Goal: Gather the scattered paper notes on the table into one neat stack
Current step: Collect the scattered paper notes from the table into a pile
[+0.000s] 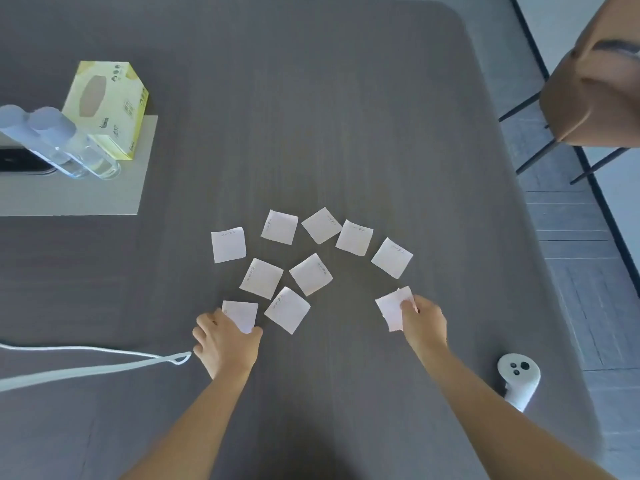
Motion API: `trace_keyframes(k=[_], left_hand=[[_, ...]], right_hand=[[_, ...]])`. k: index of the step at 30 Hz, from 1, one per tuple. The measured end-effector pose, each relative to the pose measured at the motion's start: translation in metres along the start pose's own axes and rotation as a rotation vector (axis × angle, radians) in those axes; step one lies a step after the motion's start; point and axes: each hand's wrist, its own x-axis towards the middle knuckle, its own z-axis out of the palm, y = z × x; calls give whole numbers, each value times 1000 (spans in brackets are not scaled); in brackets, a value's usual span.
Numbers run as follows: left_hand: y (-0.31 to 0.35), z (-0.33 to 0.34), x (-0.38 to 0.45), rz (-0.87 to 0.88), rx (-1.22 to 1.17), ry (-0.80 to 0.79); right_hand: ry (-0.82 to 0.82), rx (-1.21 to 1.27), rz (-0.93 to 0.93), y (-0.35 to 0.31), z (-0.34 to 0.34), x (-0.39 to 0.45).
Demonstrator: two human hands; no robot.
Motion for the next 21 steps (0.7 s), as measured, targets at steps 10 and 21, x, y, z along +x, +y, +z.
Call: trace_keyframes(k=[10,21], left_hand=[[-2,4,-11,57,-23,61],[3,-1,-32,39,-182,90]], right_hand=[[21,-371,-168,12,-30,26],[-61,-535,-273,18,-13,36]])
